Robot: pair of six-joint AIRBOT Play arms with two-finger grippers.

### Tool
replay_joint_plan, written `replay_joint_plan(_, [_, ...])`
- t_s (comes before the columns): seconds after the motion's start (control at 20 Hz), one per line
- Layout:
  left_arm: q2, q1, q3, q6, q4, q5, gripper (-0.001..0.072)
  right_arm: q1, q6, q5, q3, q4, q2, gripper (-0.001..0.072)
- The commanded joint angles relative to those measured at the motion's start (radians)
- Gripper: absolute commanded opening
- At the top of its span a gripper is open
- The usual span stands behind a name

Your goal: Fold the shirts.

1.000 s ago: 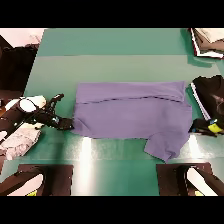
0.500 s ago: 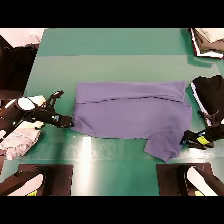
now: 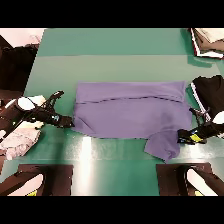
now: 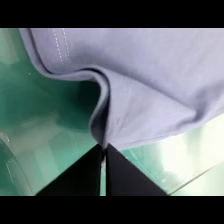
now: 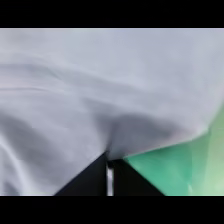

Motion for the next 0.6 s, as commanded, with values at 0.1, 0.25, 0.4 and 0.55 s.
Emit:
replay_joint_plan(0.1, [0.001,0.0,0.009,0.001,0.017,-0.04,0.0026,0.01,0.0,0.044,0.002,-0.024,0.127,0.0019])
replay_joint_plan(0.25, [0.059,0.0,0.028,-0.011,0.06,-0.142,0.0025,-0.026,0.0,0.192,0.041,-0.082,0.225,0.0019])
replay_joint_plan(0.4, [0.193,0.0,0.028,-0.047,0.1,-0.274,0.0025,-0.058,-0.008,0.296,0.124,-0.193,0.338,0.0019])
replay_joint_plan(0.55, [0.273,0.0,0.029,-0.076,0.091,-0.334,0.0026,-0.051,-0.036,0.307,0.185,-0.172,0.382,0.0018])
